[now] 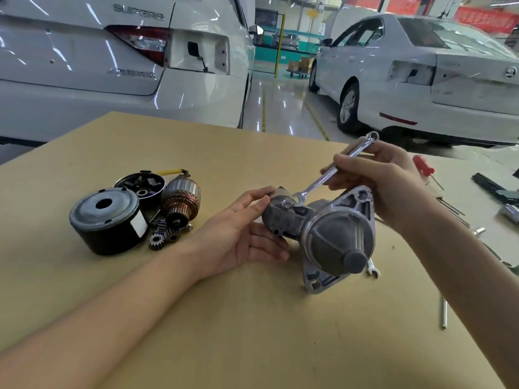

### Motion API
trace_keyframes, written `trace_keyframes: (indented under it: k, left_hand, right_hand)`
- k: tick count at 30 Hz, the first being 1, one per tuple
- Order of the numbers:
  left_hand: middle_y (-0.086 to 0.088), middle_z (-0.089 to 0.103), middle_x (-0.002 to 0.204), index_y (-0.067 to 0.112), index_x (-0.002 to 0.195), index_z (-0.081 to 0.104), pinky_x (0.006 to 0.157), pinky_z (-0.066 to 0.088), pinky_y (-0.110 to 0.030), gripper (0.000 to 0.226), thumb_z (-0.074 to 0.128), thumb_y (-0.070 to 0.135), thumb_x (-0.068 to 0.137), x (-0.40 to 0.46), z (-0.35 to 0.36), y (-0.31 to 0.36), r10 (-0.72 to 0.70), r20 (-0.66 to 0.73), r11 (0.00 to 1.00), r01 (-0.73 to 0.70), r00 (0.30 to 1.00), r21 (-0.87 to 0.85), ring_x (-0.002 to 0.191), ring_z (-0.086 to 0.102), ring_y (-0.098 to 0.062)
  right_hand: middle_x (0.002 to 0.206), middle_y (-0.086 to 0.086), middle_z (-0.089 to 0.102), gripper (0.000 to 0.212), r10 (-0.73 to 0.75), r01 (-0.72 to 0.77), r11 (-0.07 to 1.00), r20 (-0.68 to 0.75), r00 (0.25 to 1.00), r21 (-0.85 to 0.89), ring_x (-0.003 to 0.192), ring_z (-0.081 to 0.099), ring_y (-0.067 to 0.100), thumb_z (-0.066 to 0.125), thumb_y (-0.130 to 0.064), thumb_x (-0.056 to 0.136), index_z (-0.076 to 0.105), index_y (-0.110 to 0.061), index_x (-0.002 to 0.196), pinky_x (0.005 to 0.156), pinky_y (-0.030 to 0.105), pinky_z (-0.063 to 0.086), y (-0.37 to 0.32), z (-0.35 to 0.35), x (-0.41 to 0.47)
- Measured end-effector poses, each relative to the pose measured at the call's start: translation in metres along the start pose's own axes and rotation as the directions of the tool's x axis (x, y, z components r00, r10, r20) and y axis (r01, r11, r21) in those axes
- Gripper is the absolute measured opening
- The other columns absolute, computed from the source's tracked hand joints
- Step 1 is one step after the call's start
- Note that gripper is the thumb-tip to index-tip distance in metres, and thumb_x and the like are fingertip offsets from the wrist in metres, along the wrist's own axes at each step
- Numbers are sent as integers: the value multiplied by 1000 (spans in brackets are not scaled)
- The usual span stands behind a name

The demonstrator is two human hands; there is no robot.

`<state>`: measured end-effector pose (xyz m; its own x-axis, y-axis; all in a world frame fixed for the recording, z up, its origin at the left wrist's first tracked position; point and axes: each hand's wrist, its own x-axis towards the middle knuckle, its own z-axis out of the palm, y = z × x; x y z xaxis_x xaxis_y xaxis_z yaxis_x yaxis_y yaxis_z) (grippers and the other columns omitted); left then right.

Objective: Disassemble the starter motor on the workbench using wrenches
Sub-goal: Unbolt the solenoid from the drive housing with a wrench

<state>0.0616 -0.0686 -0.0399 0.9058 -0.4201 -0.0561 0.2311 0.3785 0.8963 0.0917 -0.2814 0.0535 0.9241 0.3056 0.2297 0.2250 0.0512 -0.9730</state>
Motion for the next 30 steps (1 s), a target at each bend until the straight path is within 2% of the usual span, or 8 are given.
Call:
trace_keyframes:
  k: [11,18,24,27,30]
  left_hand:
    - [-27,66,72,28,126,49,56,57,-35,45,56,37,83,1,-2,0,-15,2,1000,15,1000,-8,63,69,-36]
    - [-26,67,73,28,130,46,58,58,-36,48,55,37,84,0,-3,1,-30,2,1000,30,1000,-2,65,70,-35]
    - [-26,67,74,29,130,46,58,58,-36,48,56,37,83,-1,-2,2,-37,7,999,37,999,0,65,70,-35]
    - [-26,67,72,29,128,47,56,57,-35,47,55,38,82,-1,0,2,-35,-12,999,35,999,10,63,70,-35]
    - [-27,66,71,28,127,48,53,57,-35,48,54,38,80,0,1,2,-28,-40,999,29,999,17,61,69,-35]
  right_hand:
    - [78,14,74,25,-3,3,998,0,1000,-70,65,72,24,71,-11,68,56,-3,87,58,22,55,-2,7,-2]
    - [79,12,74,21,-71,81,985,68,995,-155,75,72,31,69,-11,71,58,-4,87,71,32,60,-8,8,1]
    - [81,11,75,15,-68,87,965,87,994,-247,74,73,28,69,-6,78,59,-3,90,69,30,59,-12,8,3]
    - [81,10,74,14,-87,171,888,209,974,-428,72,72,20,67,-4,83,59,-1,93,67,28,59,-27,18,14]
    - [80,11,71,12,-54,315,750,421,905,-582,63,68,12,64,-4,87,60,2,97,62,24,57,-41,43,32]
